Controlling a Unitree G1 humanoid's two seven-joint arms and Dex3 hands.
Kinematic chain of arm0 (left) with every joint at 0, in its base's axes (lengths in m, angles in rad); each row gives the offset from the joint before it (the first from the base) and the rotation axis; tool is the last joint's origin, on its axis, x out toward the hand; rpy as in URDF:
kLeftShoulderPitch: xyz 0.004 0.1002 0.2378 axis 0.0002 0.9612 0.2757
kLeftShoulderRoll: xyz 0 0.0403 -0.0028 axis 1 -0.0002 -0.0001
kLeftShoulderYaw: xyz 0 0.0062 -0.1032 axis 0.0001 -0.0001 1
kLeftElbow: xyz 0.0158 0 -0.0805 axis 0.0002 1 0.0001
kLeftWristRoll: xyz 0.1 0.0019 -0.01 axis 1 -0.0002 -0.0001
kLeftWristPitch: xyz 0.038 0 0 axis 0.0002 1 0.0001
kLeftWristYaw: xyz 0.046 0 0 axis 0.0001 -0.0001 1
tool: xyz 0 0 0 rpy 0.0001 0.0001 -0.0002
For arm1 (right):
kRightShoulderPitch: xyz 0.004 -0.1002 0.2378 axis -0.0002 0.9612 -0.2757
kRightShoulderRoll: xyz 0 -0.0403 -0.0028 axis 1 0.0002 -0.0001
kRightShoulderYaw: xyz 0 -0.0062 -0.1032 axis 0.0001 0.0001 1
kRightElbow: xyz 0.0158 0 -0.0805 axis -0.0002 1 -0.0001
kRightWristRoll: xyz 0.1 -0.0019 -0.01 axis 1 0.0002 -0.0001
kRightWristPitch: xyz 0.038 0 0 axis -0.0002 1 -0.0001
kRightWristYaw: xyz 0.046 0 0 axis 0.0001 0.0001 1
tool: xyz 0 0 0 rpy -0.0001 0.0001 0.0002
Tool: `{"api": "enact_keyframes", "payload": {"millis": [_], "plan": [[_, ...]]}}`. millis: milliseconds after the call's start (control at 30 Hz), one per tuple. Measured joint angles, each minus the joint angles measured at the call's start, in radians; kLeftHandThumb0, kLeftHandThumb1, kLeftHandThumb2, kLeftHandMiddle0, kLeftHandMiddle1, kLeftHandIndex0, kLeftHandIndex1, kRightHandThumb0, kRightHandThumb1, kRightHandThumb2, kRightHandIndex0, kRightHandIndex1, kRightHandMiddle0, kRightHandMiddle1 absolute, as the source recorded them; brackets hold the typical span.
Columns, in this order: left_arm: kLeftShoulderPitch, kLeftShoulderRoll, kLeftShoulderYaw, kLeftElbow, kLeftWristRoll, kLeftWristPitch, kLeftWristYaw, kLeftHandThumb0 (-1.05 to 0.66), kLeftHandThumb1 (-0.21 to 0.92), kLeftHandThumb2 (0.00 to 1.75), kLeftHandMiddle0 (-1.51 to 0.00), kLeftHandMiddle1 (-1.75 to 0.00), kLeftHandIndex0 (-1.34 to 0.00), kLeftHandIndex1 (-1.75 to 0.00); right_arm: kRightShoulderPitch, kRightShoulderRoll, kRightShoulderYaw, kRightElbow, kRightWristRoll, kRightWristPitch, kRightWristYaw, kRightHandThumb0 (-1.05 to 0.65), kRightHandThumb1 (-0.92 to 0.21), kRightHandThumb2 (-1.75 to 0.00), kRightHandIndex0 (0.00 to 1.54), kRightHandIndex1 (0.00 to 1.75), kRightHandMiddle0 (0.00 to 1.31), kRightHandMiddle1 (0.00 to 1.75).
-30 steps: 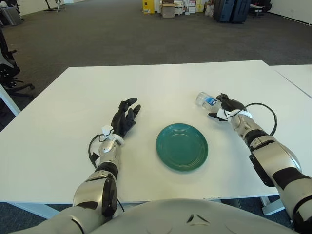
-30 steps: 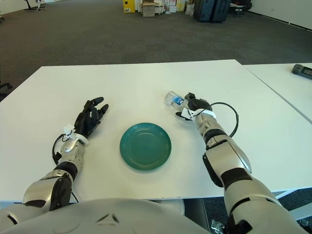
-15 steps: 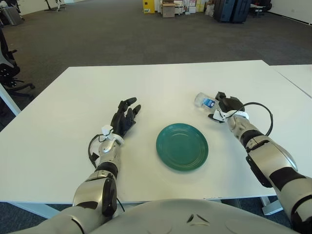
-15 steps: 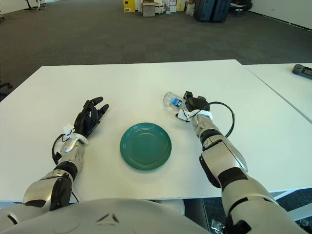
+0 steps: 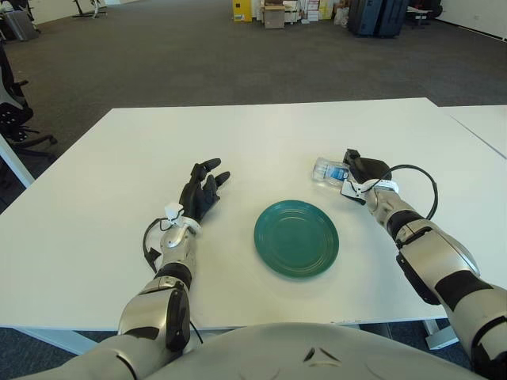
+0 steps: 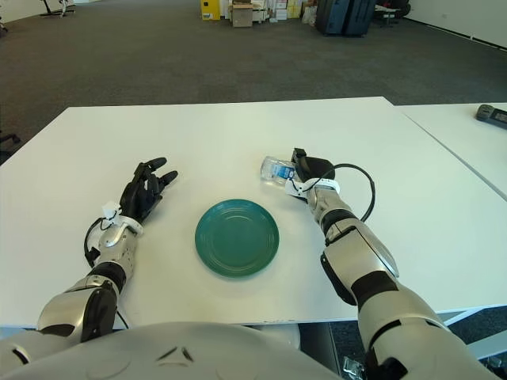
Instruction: Put the bottle into the plate.
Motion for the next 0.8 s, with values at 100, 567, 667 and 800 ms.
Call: {"api": "enact_keyframes", "payload": {"millis": [100, 567, 667, 800], "plan": [[0.0, -0.001, 0.0, 0.0, 0.0, 0.0, 0.0, -0.89, 0.92, 0.77, -0.35, -0.91, -0.08, -1.22, 0.0, 0.0, -0.002, 0.0, 0.003, 0.0, -0.001, 0.0, -0.1, -1.54, 0.79, 1.67, 0.55, 1.75], [0.0, -0.007, -0.002, 0.0, 0.0, -0.002, -0.021, -0.89, 0.92, 0.79, -0.41, -0.97, -0.09, -1.22, 0.003, -0.005, -0.031, 0.0, 0.02, -0.034, -0.001, -0.01, -0.11, -1.56, 0.77, 1.72, 0.54, 1.75], [0.0, -0.007, -0.005, 0.0, 0.003, -0.003, -0.02, -0.88, 0.92, 0.79, -0.41, -0.97, -0.09, -1.22, 0.005, -0.007, -0.048, -0.002, 0.03, -0.05, 0.0, 0.0, -0.11, -1.56, 0.77, 1.73, 0.54, 1.75], [0.001, -0.006, -0.01, -0.001, 0.008, -0.005, -0.013, -0.88, 0.92, 0.79, -0.41, -0.97, -0.08, -1.21, 0.023, -0.02, -0.077, -0.027, 0.056, -0.099, -0.004, 0.0, -0.11, -1.56, 0.77, 1.73, 0.54, 1.75]]}}
